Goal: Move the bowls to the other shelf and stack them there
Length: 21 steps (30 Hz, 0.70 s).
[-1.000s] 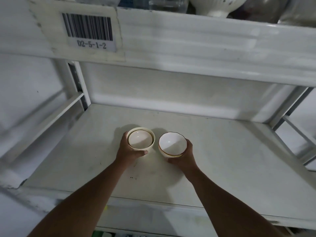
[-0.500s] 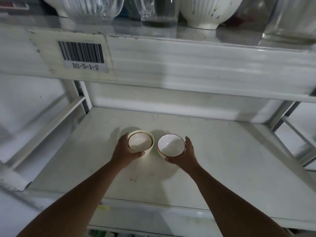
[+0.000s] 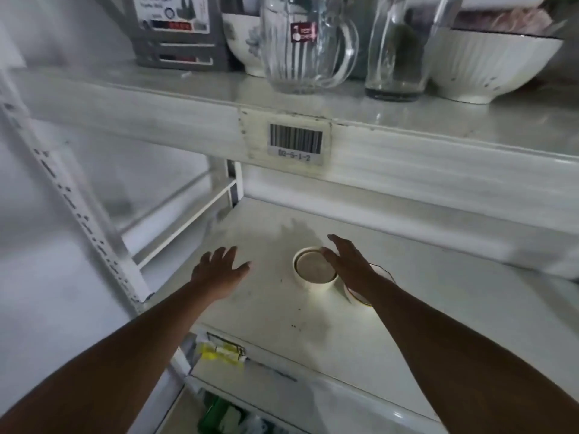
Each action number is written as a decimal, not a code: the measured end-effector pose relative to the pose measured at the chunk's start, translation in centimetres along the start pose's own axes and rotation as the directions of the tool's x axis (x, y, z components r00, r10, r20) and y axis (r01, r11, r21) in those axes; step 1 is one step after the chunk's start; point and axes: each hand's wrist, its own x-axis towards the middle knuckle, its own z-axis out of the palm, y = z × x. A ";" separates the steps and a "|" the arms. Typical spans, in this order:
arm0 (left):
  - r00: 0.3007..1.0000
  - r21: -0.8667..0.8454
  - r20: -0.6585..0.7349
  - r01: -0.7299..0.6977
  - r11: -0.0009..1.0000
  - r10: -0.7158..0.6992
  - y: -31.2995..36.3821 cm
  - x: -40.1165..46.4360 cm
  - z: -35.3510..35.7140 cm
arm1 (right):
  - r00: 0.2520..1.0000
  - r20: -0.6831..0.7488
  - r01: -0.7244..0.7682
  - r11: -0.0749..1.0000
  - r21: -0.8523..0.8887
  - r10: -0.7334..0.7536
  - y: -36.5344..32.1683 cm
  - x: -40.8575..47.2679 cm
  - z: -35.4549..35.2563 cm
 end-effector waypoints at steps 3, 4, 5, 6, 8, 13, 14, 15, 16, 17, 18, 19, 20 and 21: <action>0.994 -0.017 0.002 0.109 0.994 -0.109 -4.1 -2.1 -1.3 | 0.992 0.084 0.090 0.996 0.000 -0.090 -4.1 1.8 2.3; 0.990 0.004 0.007 0.139 0.990 -0.139 -5.4 -3.2 -1.7 | 0.987 0.106 0.123 0.992 0.005 -0.123 -5.5 2.5 3.2; 0.986 0.024 -0.001 0.165 0.986 -0.165 -6.3 -4.7 -2.3 | 0.980 0.131 0.153 0.988 0.011 -0.153 -6.8 3.0 4.2; 0.973 0.000 -0.015 0.230 0.973 -0.230 -7.2 -6.1 -2.8 | 0.970 0.160 0.186 0.983 0.010 -0.185 -8.1 3.4 5.2; 0.952 -0.022 -0.106 0.286 0.958 -0.287 -8.3 -9.4 -3.5 | 0.938 0.238 0.262 0.965 -0.002 -0.253 -10.4 3.7 7.1; 0.825 -0.063 -0.113 0.550 0.833 -0.553 -10.7 -17.8 -3.5 | 0.797 0.434 0.433 0.898 0.073 -0.419 -16.1 2.6 11.9; 0.780 -0.127 -0.147 0.594 0.794 -0.608 -11.2 -19.3 -2.9 | 0.771 0.460 0.454 0.886 0.088 -0.441 -17.2 2.1 12.7; 0.725 -0.171 -0.188 0.641 0.748 -0.663 -11.7 -20.4 -2.4 | 0.739 0.492 0.476 0.874 0.104 -0.461 -18.3 1.5 13.4; 0.638 -0.238 -0.145 0.719 0.653 -0.756 -11.9 -22.1 -2.4 | 0.692 0.534 0.505 0.854 0.124 -0.486 -19.3 0.6 14.3; 0.586 -0.276 -0.101 0.760 0.588 -0.804 -12.4 -23.5 -1.9 | 0.660 0.556 0.527 0.839 0.138 -0.506 -20.2 -0.1 15.1; 0.564 -0.272 -0.087 0.779 0.565 -0.821 -12.8 -24.2 -1.6 | 0.647 0.562 0.537 0.831 0.146 -0.516 -20.7 -0.5 15.6; 0.542 -0.250 -0.072 0.803 0.542 -0.837 -12.9 -25.6 -1.2 | 0.618 0.575 0.554 0.816 0.164 -0.535 -21.5 -1.3 16.4; 0.510 -0.231 -0.057 0.830 0.508 -0.859 -12.8 -27.3 -1.0 | 0.581 0.594 0.574 0.798 0.185 -0.556 -22.2 -2.4 17.1; 0.466 -0.240 -0.060 0.852 0.466 -0.883 -12.5 -28.9 -1.1 | 0.544 0.618 0.590 0.783 0.199 -0.567 -22.9 -3.5 17.8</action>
